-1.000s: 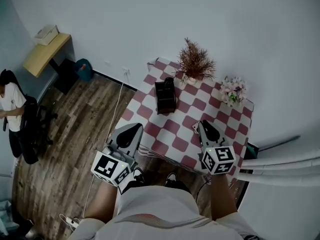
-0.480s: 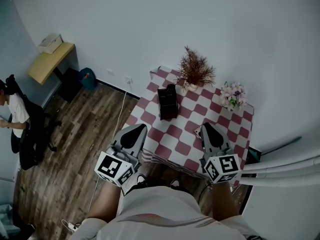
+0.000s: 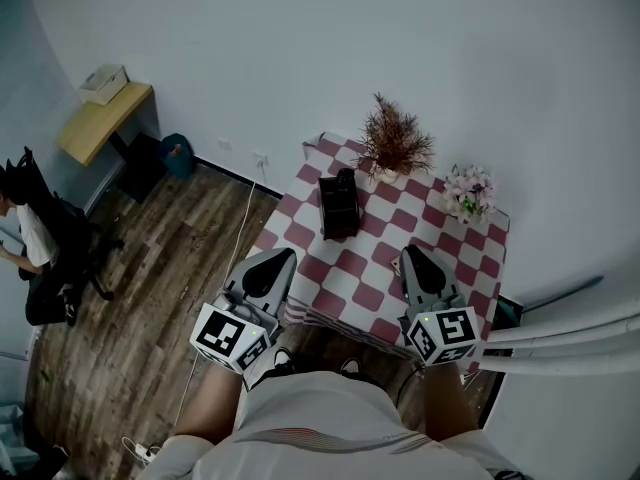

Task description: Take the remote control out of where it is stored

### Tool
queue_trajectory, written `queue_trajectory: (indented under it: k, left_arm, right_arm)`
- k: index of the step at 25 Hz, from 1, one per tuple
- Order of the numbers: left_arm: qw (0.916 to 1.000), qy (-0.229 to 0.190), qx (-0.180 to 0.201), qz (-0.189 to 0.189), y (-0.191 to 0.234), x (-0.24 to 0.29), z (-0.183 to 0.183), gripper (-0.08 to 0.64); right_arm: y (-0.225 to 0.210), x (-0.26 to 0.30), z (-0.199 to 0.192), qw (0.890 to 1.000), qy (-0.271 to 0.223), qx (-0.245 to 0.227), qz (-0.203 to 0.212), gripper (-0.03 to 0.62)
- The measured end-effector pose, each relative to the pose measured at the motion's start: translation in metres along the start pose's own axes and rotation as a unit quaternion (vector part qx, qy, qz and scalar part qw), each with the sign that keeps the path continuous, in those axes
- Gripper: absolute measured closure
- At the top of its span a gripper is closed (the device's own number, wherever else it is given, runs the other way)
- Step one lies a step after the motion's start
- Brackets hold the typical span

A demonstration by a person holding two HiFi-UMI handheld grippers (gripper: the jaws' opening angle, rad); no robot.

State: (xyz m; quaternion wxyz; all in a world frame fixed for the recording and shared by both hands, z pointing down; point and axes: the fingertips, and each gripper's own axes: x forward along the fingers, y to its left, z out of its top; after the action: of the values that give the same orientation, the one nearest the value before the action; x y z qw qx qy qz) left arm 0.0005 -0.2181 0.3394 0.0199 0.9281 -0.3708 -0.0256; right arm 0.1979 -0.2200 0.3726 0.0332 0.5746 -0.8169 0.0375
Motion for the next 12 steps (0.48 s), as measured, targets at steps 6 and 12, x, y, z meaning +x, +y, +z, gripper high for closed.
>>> queue_trajectory:
  k: [6, 12]
  left_arm:
    - [1.0000, 0.002, -0.002, 0.004, 0.003, -0.001, -0.004, 0.552]
    - [0.9997, 0.008, -0.009, 0.020, 0.017, -0.010, -0.011, 0.552]
  right_arm:
    - [-0.001, 0.009, -0.007, 1.000, 0.014, -0.001, 0.003, 0.548]
    - [-0.003, 0.048, -0.021, 0.999, 0.038, -0.006, -0.003, 0.545]
